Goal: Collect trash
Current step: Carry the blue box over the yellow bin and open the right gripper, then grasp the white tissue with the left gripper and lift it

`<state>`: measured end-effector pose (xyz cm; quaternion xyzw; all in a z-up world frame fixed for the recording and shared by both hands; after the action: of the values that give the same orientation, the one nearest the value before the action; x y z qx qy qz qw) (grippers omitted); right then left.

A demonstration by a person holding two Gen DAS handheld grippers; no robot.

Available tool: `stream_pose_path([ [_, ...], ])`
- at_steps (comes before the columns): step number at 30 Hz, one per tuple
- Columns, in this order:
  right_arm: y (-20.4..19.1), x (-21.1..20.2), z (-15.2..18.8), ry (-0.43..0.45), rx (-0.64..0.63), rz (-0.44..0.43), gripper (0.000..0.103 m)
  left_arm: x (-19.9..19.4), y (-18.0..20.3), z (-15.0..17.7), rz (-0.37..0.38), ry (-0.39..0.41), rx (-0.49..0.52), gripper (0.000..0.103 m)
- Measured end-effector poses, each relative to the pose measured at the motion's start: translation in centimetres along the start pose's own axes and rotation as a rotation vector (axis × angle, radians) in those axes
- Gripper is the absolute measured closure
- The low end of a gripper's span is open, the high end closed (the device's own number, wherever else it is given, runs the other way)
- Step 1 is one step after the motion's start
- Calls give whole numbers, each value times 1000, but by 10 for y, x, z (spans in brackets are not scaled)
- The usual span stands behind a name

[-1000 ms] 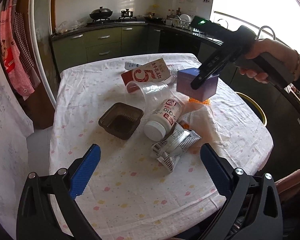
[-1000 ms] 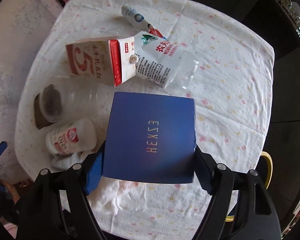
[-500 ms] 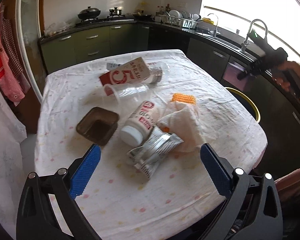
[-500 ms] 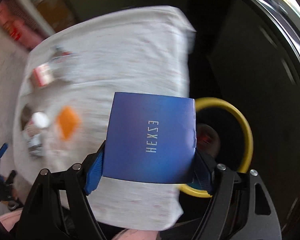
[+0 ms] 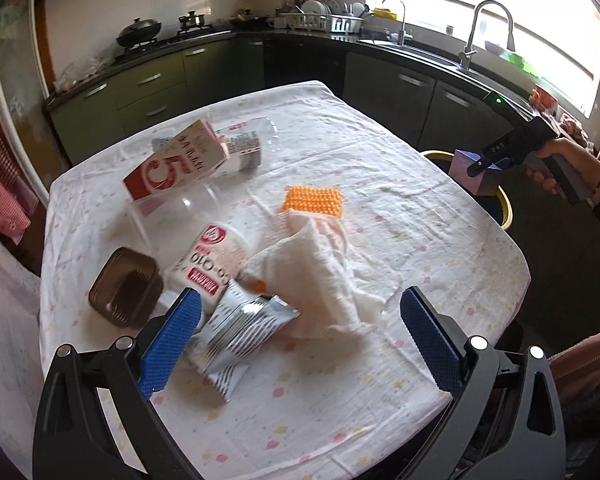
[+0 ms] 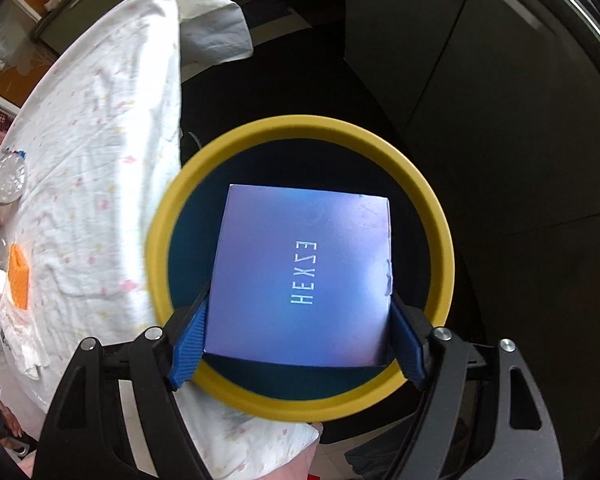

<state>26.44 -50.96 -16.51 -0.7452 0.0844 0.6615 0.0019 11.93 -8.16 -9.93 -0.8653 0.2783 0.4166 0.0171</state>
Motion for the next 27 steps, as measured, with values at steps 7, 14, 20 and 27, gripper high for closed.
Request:
stream_pose_path([
  [7,3,3,-2,25,29,-10,26,14,2,-3,10,-29,-1,5],
  [14,-17,-40,18,115,0,-113,26,18,-2,-2,23,-43,-6,5],
  [20,-35,-57,29,143,-48,-141,25,38,-1,-11,57,-75,42,11],
  [27,-53,-60,40,146,-101,-169,25,78,-9,-23,67,-166,65,34],
])
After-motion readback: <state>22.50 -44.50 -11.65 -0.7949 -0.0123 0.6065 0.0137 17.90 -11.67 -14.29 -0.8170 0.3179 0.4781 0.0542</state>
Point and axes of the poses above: each gripper's, at about its wrist camera, not at the fingertips, and x roughly the way its jaws point, y to its right, z to its underside, the point moved 3 cm from there along x, roughly the way its jaws point, and after that the axes turned 14 degrees about z, right-handed, at the moved point
